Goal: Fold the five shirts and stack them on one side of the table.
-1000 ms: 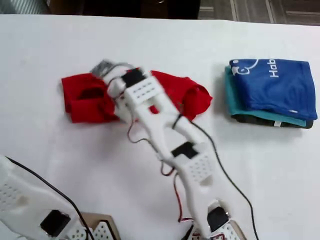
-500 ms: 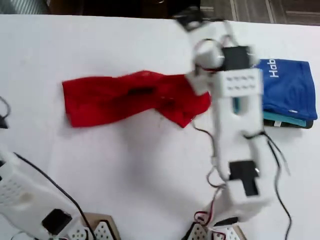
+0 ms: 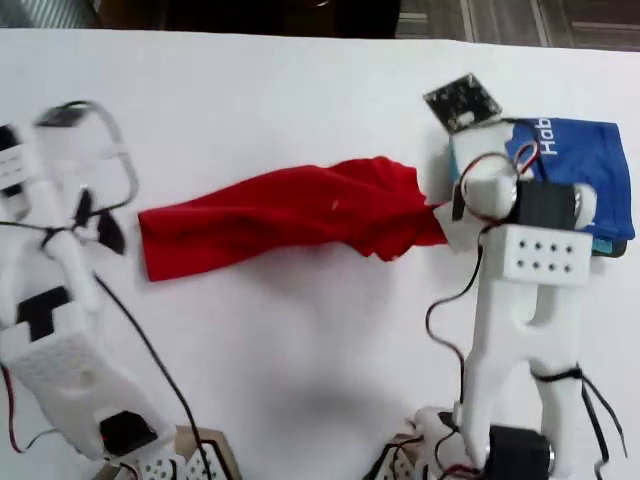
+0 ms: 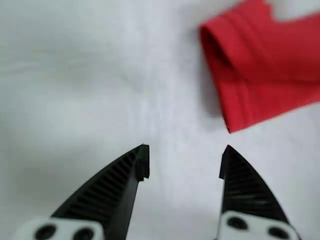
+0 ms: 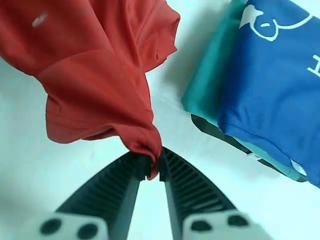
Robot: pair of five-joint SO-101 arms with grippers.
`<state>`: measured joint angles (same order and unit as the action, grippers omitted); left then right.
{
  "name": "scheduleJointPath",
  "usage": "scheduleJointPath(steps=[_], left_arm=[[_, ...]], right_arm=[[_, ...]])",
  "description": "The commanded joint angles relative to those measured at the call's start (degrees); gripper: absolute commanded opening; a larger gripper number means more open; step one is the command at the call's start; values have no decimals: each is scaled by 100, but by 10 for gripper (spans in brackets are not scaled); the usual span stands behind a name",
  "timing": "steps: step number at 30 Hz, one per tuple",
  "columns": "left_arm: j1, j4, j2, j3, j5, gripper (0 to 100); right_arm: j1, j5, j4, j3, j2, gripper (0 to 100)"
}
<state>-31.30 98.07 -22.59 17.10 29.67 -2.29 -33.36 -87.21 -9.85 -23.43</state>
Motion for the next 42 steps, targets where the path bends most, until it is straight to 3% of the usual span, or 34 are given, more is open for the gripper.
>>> scheduleJointPath(steps=[1,12,20,28,39,42], left_arm=[[589,404,114,215,501,249],[1662,387,44,198,677,249],[2374,44,-589,154,589,248],[2268,-1213,-949,1068,-967,248],[2233,-1222,-1574,1314,-1029,248],[1996,-1662,-1556,1314,-1530,248]], right_arm=[[-31,-35,549,-563,-479,20],[-40,-18,1393,-1152,-497,20],[-75,-18,1385,-1160,-505,20],[-84,-18,1288,-1266,-514,20],[-84,-18,1323,-1530,-549,20],[-84,-18,1323,-1530,-532,20]])
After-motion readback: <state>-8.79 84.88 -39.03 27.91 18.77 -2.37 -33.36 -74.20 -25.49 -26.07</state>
